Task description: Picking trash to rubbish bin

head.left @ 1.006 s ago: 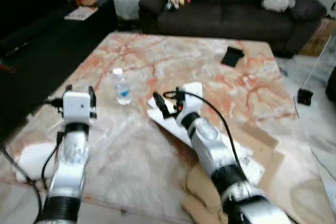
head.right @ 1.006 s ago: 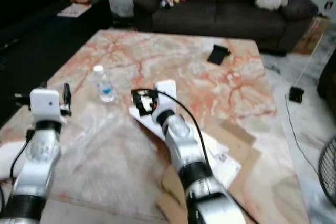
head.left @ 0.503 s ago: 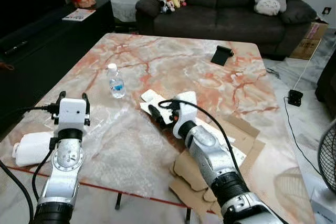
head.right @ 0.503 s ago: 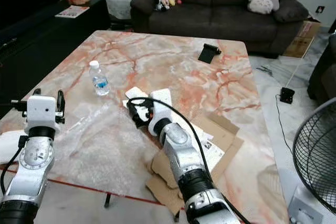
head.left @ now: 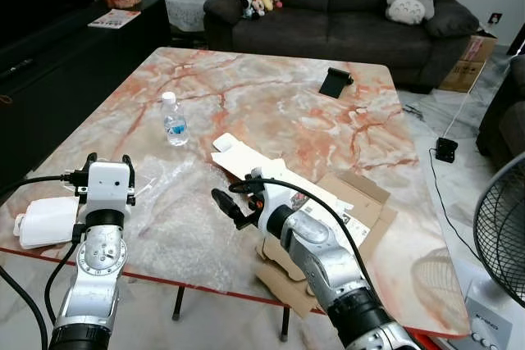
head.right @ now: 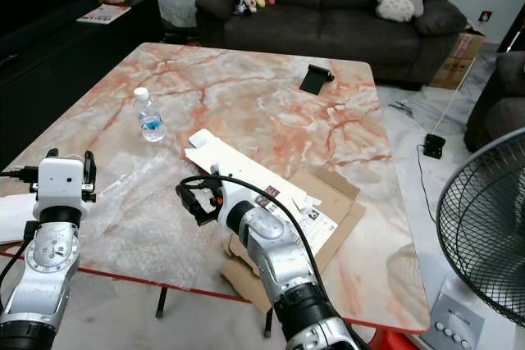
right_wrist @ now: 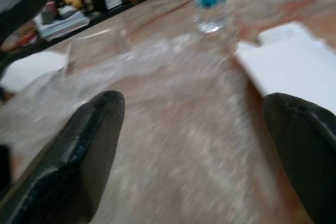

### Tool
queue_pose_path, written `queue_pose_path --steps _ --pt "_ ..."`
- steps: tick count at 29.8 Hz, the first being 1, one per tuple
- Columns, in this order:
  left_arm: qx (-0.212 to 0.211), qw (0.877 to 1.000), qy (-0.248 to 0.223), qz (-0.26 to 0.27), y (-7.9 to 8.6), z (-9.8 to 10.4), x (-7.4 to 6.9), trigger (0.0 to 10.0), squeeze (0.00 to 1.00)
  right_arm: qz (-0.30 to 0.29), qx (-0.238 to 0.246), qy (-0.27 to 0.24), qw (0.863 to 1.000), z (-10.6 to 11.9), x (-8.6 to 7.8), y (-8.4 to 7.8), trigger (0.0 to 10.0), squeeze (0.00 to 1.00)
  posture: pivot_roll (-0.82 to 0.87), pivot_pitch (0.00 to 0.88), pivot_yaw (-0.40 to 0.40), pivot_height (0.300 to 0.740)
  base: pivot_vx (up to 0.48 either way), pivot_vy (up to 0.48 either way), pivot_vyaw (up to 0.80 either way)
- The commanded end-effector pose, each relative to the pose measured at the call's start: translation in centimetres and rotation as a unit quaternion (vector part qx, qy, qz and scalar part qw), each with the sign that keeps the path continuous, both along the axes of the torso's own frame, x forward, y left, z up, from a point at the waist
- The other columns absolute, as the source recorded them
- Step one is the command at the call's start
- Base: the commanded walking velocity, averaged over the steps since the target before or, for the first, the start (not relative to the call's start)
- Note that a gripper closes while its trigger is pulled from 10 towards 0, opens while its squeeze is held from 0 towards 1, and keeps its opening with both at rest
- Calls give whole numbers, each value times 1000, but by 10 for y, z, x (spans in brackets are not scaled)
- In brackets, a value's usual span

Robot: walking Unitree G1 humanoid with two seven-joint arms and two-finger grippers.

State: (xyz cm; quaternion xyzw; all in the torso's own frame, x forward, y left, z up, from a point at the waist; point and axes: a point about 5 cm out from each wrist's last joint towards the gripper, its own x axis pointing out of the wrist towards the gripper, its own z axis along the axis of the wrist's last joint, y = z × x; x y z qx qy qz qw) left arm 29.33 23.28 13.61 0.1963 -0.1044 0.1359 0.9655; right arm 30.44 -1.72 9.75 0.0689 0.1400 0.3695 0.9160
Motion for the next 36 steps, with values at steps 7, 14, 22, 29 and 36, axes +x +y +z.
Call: queue_pose_path --steps 7,14,22,29,36 --pt "1 1000 -2 -23 -6 4 6 10000 0 30 -30 22 999 -9 -10 6 10000 0 95 38 12 740 0 0 0" --pt "1 1000 2 -29 -7 2 5 10000 0 24 -35 32 999 -12 -12 5 10000 0 103 38 13 740 0 0 0" --pt "-29 999 17 -2 8 -10 -2 10000 0 3 -21 15 1000 -8 -7 5 10000 0 109 40 15 740 0 0 0" --pt "-47 999 22 1 8 -17 -7 10000 0 -27 -6 -21 999 3 1 2 10000 0 111 40 13 740 0 0 0" --pt "-61 998 22 -20 -1 -19 -4 10000 0 -39 -25 -75 996 12 13 4 10000 0 106 41 18 740 0 0 0"
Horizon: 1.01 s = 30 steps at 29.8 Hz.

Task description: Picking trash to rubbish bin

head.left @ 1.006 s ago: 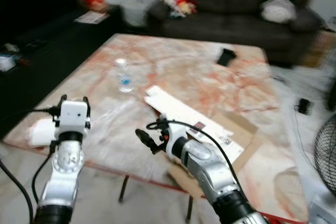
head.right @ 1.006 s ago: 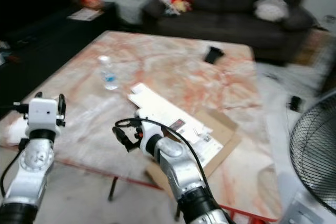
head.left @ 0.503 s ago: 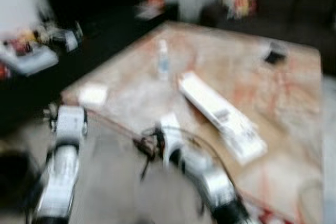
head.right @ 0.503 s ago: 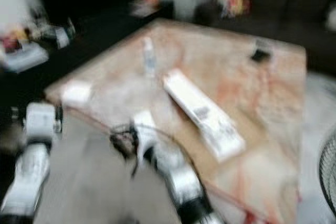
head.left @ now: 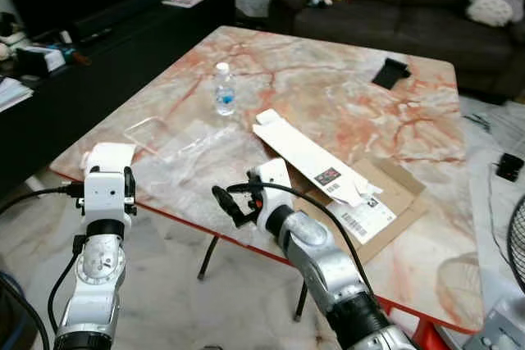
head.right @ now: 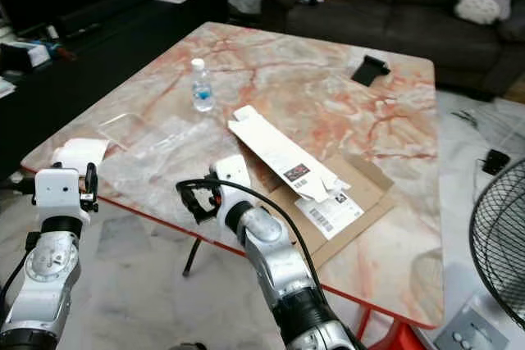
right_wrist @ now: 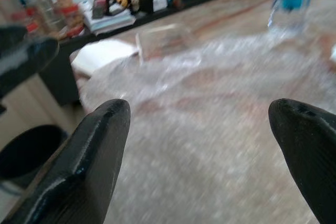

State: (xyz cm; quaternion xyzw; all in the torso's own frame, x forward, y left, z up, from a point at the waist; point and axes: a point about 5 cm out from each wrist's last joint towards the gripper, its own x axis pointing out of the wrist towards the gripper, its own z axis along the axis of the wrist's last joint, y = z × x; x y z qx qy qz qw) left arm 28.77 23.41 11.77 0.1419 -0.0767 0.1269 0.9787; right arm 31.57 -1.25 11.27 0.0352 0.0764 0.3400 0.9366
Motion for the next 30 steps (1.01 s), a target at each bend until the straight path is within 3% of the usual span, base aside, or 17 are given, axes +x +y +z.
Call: queue_pose_path --steps 1,11,19,30 --pt "-3 1000 -1 -9 -2 0 2 10000 0 -5 -11 -3 1000 -3 2 0 10000 0 106 41 18 740 0 0 0" --pt "1 1000 -4 -29 -8 5 4 10000 0 -7 -54 8 998 -23 4 3 10000 0 120 39 16 740 0 0 0" --pt "12 998 4 -56 -15 6 6 10000 0 -10 -83 -1 996 -28 8 2 10000 0 122 41 17 740 0 0 0" --pt "15 995 21 -98 -29 5 9 10000 0 4 -112 29 993 -52 -3 4 10000 0 125 45 22 740 0 0 0"
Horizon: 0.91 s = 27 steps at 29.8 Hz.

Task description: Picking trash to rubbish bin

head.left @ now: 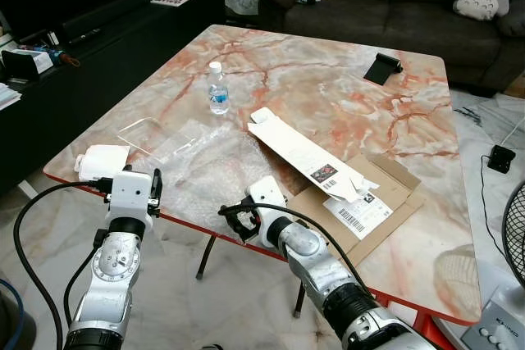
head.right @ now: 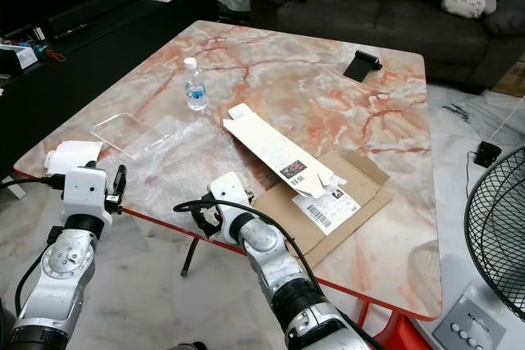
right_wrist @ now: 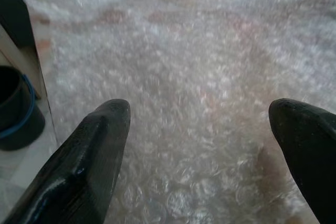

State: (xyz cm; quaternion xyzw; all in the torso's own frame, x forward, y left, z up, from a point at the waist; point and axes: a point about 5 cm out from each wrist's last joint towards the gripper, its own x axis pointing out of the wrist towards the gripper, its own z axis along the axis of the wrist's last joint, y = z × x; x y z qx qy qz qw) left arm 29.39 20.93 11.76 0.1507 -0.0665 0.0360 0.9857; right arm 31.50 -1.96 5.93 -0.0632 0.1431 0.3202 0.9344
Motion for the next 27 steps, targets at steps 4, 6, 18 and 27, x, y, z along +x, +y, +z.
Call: queue_pose_path --steps 4,6,18,27 --pt "0 1000 -1 -17 -6 6 3 10000 0 14 2 12 1000 -3 -4 11 10000 0 128 46 23 740 0 0 0" --pt "0 1000 2 -20 -7 6 3 10000 0 13 -5 21 1000 -7 -5 12 10000 0 127 44 25 740 0 0 0" --pt "2 999 16 -32 -10 4 3 10000 0 15 -8 59 998 -19 -13 14 7333 0 131 40 27 740 0 0 0" --pt "5 999 21 -35 -10 5 5 10000 0 18 -10 53 998 -18 -12 15 0 0 132 37 29 740 0 0 0"
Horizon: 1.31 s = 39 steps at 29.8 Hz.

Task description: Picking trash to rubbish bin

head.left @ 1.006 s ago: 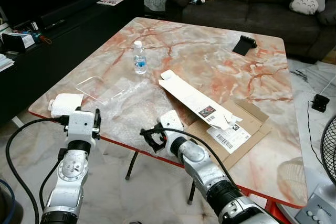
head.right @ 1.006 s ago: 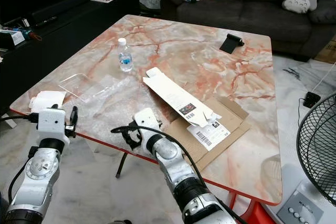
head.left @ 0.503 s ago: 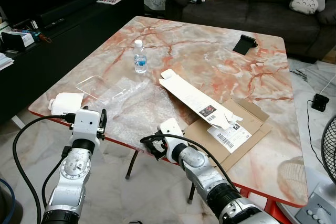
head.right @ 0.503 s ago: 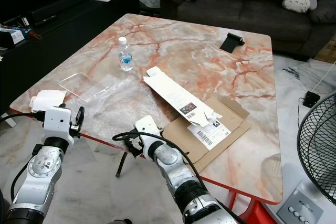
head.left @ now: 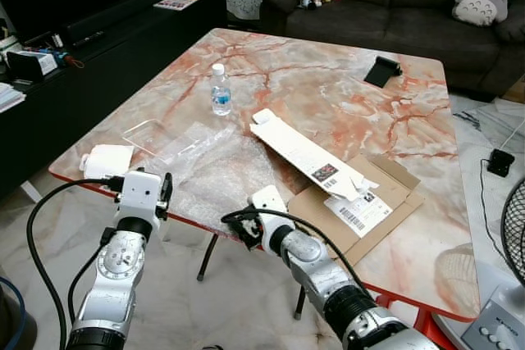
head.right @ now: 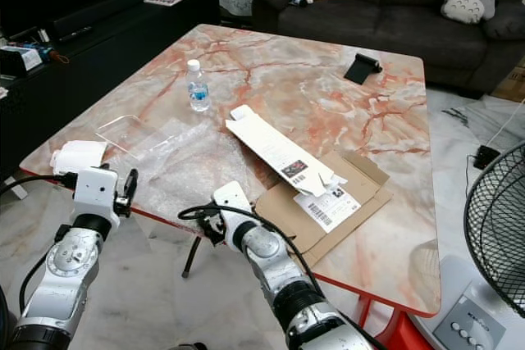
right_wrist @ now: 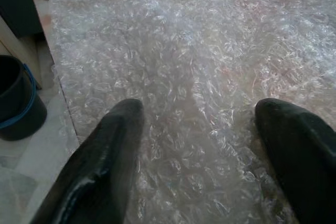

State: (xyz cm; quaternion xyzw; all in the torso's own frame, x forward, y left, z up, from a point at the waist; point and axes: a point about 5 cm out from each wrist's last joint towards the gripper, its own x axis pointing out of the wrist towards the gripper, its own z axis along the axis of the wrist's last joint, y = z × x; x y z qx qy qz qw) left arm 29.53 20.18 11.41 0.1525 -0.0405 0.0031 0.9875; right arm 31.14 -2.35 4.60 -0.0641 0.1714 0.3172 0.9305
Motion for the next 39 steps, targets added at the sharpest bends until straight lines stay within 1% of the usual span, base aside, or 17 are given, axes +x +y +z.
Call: queue_pose_path --steps 1,20,25,26,29,30,32,33,34,35,36,38,39 --pt "2 1000 -8 -7 -2 8 3 10000 0 22 1 25 999 -4 -8 20 0 0 131 34 30 740 0 0 0" --pt "3 1000 -6 -11 -4 8 5 10000 0 19 1 17 1000 -2 -6 20 0 0 133 28 33 740 0 0 0" --pt "-1 1000 -8 -10 -5 8 6 10000 0 4 20 -7 1000 9 1 19 0 0 131 22 31 740 0 0 0" --pt "-5 1000 -11 -8 -5 8 6 10000 0 -4 34 -21 999 16 6 18 0 0 131 20 31 740 0 0 0" --pt "-10 1000 -13 -6 -5 8 6 10000 0 -17 59 -37 997 28 14 16 0 0 130 19 31 740 0 0 0" --pt "-12 1000 -14 -5 -5 8 6 10000 0 -26 77 -48 996 37 19 15 0 0 127 17 32 740 0 0 0" --pt "-14 1000 -15 -4 -5 8 7 10000 0 -35 91 -57 994 45 25 13 0 0 127 17 32 740 0 0 0" --pt "-17 1000 -16 -3 -5 9 7 10000 0 -45 104 -66 991 54 30 11 0 0 125 15 31 740 0 0 0" --pt "-18 1000 -16 -3 -5 9 7 10000 0 -49 108 -72 990 58 33 10 8314 0 125 14 31 740 0 0 0" --pt "-18 1000 -16 -3 -5 9 7 10000 0 -49 108 -72 990 58 33 10 8314 0 125 14 31 740 0 0 0" --pt "-19 1000 -16 -3 -5 9 7 10000 0 -50 114 -79 989 63 35 9 10000 0 125 14 31 740 0 0 0" --pt "-22 1000 -19 -3 -6 9 8 10000 0 -57 135 -99 984 78 42 6 10000 0 125 11 30 740 0 0 0" --pt "-26 999 -21 -4 -7 10 9 10000 0 -63 150 -115 980 90 48 3 10000 0 125 8 28 740 0 0 0"
